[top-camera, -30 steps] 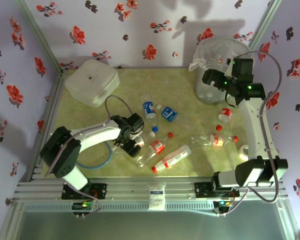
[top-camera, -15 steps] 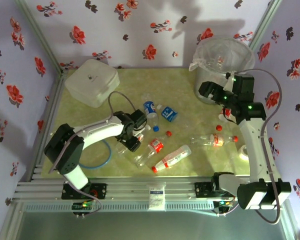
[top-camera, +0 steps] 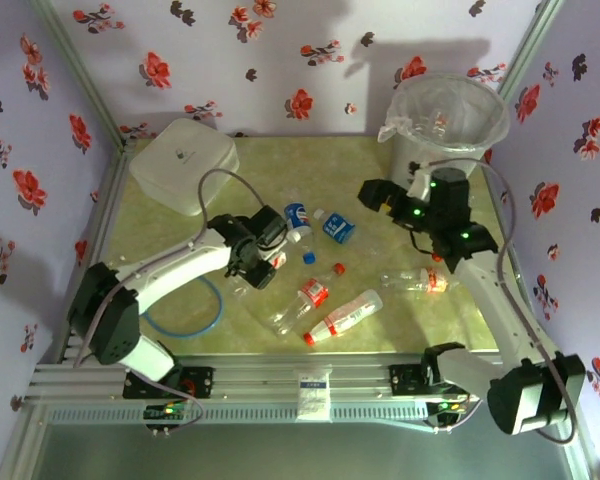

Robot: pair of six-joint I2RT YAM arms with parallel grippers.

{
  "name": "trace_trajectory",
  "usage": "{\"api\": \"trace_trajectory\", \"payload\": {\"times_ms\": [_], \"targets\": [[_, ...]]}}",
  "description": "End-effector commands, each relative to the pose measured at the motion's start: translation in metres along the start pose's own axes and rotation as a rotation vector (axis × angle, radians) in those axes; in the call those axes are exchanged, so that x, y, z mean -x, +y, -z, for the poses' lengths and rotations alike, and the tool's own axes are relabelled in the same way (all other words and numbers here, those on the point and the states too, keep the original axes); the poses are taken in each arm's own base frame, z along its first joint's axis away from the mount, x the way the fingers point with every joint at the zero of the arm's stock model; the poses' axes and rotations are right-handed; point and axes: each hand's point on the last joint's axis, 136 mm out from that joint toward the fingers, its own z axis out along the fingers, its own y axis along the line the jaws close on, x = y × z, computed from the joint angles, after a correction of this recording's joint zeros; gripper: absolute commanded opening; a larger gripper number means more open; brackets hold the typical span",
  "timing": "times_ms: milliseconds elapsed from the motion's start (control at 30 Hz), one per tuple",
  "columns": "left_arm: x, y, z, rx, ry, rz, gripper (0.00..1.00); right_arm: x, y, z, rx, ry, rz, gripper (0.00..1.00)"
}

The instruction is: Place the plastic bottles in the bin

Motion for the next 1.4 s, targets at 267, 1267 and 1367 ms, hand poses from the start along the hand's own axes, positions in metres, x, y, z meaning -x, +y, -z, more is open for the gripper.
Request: {"api": "trace_trajectory", "payload": {"times_ms": [267,1267,1367], "targets": [[0.075,-0.015,0.049,-0.273,-0.51,0.32,0.17,-0.02,0.05,-0.047,0.267,0.11,-0.021,0.96],[0.101,-0.076,0.052,-0.591,-0.516,0.215,0.22,-0.043,0.03,-0.1,0.173,0.27,0.02,0.66],[0.103,-0.077,0.051,-0.59,-0.515,0.213,0.25,-0.04,0.031,-0.098,0.163,0.264,0.043,0.57]]}}
